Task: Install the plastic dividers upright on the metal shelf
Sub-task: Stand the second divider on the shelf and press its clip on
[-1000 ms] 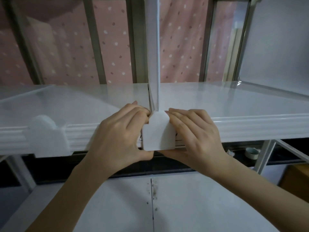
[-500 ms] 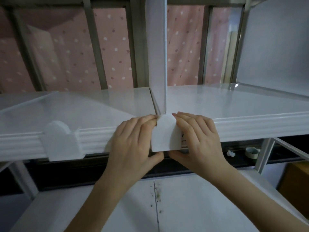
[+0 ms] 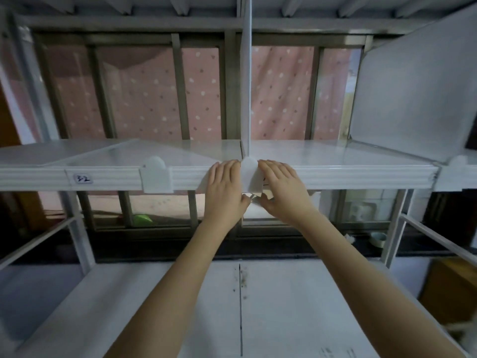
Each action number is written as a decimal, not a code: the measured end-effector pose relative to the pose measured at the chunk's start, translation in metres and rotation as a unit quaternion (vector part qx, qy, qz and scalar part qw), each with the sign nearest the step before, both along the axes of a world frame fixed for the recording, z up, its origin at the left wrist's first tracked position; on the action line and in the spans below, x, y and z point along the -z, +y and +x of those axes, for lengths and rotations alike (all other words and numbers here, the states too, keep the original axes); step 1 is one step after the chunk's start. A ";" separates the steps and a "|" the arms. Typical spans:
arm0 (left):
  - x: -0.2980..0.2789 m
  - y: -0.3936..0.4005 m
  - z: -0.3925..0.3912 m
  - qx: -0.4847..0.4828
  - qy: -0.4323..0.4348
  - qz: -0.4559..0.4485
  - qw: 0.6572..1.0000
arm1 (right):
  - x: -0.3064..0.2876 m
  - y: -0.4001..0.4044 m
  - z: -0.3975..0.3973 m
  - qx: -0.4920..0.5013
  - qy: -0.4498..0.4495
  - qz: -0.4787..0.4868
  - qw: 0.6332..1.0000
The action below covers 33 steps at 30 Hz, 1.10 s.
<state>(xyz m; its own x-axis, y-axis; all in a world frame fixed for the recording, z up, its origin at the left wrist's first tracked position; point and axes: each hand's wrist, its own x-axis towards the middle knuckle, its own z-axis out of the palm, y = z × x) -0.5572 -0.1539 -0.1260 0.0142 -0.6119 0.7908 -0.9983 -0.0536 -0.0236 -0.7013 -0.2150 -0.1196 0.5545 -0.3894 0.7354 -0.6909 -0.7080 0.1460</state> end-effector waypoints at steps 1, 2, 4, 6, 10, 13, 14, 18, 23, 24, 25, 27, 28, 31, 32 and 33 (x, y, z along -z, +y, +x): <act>-0.002 0.006 -0.004 -0.020 -0.012 0.033 0.999 | -0.004 0.005 0.001 0.004 0.011 0.021 1.000; -0.005 0.010 -0.007 -0.040 -0.026 0.071 0.996 | -0.007 0.008 0.003 0.011 0.021 0.049 0.998; -0.012 0.020 -0.008 -0.067 -0.053 0.133 0.987 | -0.016 0.020 0.006 0.033 0.027 0.100 0.994; -0.024 0.033 -0.008 -0.075 -0.044 0.184 0.979 | -0.023 0.032 0.008 0.072 0.054 0.140 0.986; -0.043 0.065 -0.017 -0.132 -0.048 0.249 0.958 | -0.040 0.063 -0.008 0.133 0.150 0.142 0.969; -0.054 0.095 -0.025 -0.144 -0.019 0.263 0.954 | -0.054 0.092 -0.022 0.162 0.148 0.137 0.966; -0.057 0.106 -0.028 -0.139 -0.019 0.263 0.955 | -0.058 0.102 -0.025 0.171 0.146 0.139 0.964; -0.068 0.153 -0.032 -0.130 -0.034 0.262 0.956 | -0.069 0.141 -0.034 0.201 0.114 0.162 0.959; -0.069 0.206 -0.024 -0.114 -0.034 0.241 0.963 | -0.073 0.199 -0.028 0.224 0.084 0.192 0.952; -0.070 0.216 -0.024 -0.112 -0.034 0.240 0.964 | -0.074 0.211 -0.026 0.225 0.080 0.193 0.952; -0.071 0.226 -0.024 -0.109 -0.034 0.237 0.965 | -0.075 0.222 -0.024 0.224 0.078 0.191 0.952; -0.075 0.246 -0.026 -0.103 -0.038 0.232 0.966 | -0.079 0.243 -0.020 0.222 0.079 0.186 0.954; -0.077 0.254 -0.026 -0.100 -0.036 0.232 0.967 | -0.081 0.254 -0.019 0.220 0.079 0.185 0.954; -0.085 0.278 -0.030 -0.091 -0.026 0.224 0.970 | -0.090 0.282 -0.021 0.218 0.077 0.175 0.957; -0.088 0.285 -0.032 -0.088 -0.025 0.218 0.972 | -0.094 0.291 -0.023 0.217 0.075 0.172 0.958; -0.091 0.291 -0.034 -0.083 -0.023 0.214 0.973 | -0.098 0.298 -0.025 0.215 0.071 0.172 0.959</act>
<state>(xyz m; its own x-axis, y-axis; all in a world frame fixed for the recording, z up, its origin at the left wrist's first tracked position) -0.5913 0.1371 -0.0353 0.1123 -0.8773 0.4665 -0.9740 -0.1901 -0.1231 -0.7261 0.0828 -0.0219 0.3738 -0.8101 0.4517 -0.9200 -0.3858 0.0694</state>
